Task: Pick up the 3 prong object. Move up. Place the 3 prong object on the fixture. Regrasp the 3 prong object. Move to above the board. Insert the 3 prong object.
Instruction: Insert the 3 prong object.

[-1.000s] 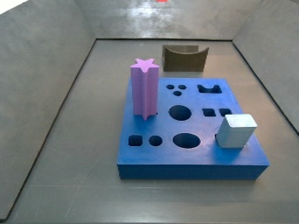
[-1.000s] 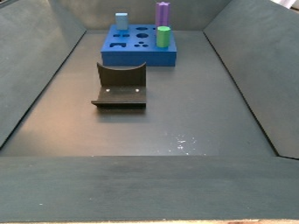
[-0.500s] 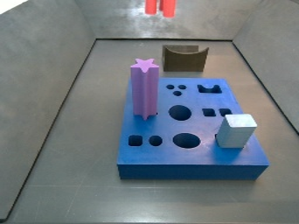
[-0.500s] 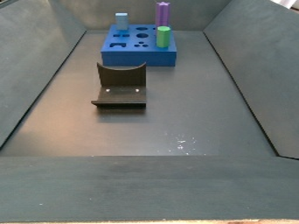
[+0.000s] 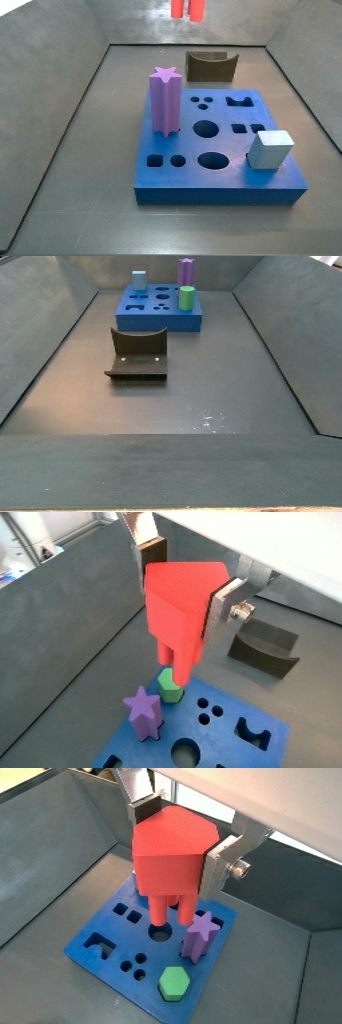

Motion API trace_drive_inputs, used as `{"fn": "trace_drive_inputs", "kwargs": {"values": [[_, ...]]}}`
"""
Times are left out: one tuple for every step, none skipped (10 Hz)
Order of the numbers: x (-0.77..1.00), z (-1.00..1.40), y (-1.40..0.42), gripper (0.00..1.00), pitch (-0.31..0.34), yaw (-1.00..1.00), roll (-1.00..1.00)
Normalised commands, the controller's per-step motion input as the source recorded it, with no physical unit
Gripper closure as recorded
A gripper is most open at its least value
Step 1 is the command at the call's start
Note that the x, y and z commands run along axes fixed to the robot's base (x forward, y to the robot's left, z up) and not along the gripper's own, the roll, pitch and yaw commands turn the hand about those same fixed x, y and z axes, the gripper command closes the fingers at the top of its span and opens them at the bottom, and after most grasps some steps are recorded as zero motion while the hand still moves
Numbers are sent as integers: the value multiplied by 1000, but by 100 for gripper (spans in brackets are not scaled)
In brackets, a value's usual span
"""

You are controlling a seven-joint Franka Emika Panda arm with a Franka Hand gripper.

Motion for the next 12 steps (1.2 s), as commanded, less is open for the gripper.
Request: {"fn": "trace_drive_inputs", "kwargs": {"values": [[220,-166,126,100,-79,-577,-110],[117,-23,46,100,-27,-349,-21],[123,-283,97,100,-106,-357,-71],[0,-57,91,100,-26,-94,-31],[0,-423,183,100,-100,-169,-7],[26,-177,146,100,-24,-160,-36],[74,-360,80,100,-91,-271,-23],[0,-143,86,100,-143,-309,-56],[0,-214,54,100,-133,-671,0],[0,0,17,100,0,-171,0],[143,-397,209,100,-80,-594,0],[46,-266,263,100,-116,-689,-23]]}}
